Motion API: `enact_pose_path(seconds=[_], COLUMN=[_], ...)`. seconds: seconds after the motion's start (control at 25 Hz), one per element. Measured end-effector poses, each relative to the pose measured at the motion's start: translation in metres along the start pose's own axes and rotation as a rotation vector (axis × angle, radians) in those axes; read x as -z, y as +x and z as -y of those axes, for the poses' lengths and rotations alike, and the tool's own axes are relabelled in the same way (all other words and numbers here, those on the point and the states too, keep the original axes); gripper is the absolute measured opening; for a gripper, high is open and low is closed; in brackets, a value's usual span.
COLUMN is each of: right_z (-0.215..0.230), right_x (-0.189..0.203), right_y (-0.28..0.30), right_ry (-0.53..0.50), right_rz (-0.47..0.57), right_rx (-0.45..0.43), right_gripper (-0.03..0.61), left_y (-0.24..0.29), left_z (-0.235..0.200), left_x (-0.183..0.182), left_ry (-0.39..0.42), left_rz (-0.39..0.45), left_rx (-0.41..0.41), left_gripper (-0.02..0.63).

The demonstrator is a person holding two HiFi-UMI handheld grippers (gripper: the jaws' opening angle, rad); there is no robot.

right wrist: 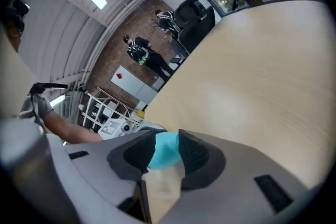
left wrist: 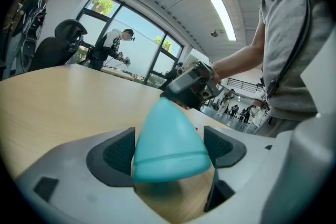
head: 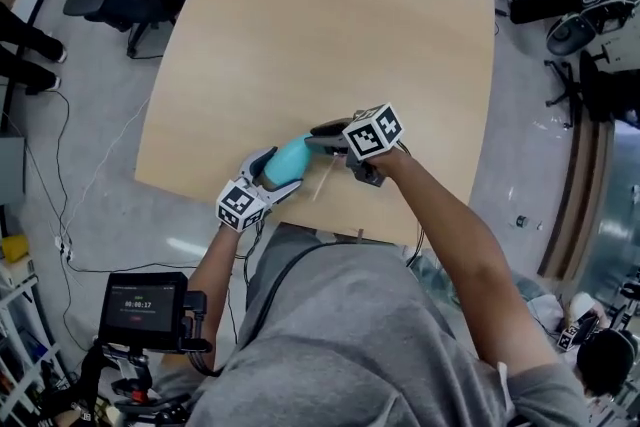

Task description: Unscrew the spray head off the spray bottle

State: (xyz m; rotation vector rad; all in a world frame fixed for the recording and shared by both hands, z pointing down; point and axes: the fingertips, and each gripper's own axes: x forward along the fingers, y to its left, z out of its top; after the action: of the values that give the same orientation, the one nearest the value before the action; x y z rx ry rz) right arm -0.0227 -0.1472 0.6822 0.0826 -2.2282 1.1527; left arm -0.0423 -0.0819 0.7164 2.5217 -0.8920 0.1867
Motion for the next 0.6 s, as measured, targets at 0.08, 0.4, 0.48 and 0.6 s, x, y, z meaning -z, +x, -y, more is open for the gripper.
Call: enact_pose_path(seconds=[0.08, 0.4, 0.48, 0.6], right_z=[-0.029, -0.106, -0.115, -0.123], right_x=[-0.013, -0.004, 0.006, 0.018], right_y=[-0.007, -0.005, -0.002, -0.002], right_ry=[-0.030, -0.269, -0.317, -0.341], right_rz=[0.045, -0.022, -0.056, -0.082], right_rx=[-0.061, -0.084, -0.071, -0.066], right_gripper=[0.138, 0.132, 0.132, 0.132], left_y=[0.002, 0.034, 0.034, 0.033], left_z=[0.003, 0.018, 0.020, 0.025], left_x=[0.002, 0.005, 0.008, 0.010], left_ry=[0.013, 0.183, 0.220, 0.260], left_rz=[-0.018, -0.144, -0.159, -0.178], left_rx=[0.003, -0.012, -0.029, -0.034], left_gripper=[0.396, 0.396, 0.396, 0.396])
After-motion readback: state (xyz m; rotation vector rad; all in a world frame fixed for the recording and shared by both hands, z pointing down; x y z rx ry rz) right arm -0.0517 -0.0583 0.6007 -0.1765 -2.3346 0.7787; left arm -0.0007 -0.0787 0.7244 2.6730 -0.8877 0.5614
